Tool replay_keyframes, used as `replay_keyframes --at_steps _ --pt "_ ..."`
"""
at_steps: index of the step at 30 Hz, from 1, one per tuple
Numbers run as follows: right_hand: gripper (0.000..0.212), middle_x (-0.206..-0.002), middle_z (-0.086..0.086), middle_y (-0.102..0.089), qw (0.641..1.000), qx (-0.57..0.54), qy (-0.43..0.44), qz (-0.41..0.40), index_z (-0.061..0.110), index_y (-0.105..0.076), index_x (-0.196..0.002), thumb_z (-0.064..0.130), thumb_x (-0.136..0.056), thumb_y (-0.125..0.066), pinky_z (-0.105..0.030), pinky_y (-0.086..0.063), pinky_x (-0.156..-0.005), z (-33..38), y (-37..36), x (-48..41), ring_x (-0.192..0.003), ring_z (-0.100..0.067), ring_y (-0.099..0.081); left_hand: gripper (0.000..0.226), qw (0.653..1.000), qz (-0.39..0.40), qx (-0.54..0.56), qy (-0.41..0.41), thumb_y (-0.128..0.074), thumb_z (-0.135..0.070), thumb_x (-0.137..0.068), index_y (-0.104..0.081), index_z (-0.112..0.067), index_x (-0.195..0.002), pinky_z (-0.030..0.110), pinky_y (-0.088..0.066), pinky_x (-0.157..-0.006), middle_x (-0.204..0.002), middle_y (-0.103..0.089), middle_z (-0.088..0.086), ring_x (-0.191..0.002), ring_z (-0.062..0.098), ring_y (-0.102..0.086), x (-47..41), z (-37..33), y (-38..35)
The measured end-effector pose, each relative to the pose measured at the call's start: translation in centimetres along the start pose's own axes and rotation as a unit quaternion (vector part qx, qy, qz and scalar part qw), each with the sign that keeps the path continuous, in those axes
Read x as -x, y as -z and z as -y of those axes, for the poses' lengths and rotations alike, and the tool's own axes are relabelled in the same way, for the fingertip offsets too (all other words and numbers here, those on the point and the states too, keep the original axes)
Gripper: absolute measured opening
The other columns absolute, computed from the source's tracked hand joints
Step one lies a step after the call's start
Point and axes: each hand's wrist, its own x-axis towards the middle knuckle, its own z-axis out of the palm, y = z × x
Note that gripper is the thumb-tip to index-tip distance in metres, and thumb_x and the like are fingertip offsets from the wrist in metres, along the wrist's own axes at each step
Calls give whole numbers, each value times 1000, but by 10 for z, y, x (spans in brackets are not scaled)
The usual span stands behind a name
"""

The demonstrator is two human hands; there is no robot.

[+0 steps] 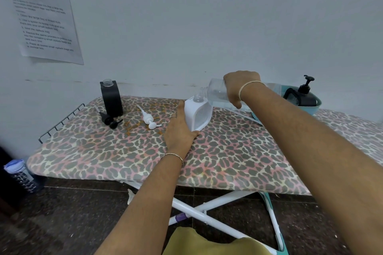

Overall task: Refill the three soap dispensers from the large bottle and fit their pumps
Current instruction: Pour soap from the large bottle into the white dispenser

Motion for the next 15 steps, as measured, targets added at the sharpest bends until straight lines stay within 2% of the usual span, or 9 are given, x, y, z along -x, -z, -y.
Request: replay_keyframes --at_steps 8,15 --pt "46 -93 -1 -52 1000 16 -1 10 17 -52 -123 7 -81 -67 -32 -38 -71 1 0 -2 -84 -23 -50 109 1000 -6 -2 0 -83 -36 -67 -10 -36 -148 42 -48 -79 -125 -56 5 -113 28 -56 -1 1 -1" --pt "41 -85 1 -52 1000 24 -2 11 17 -55 -117 6 -80 -66 -31 -38 -66 1 0 -5 -80 -21 -52 113 1000 0 -9 9 -84 -37 -66 -8 -36 -149 44 -48 -86 -130 -55 6 -117 27 -54 -2 2 -2"
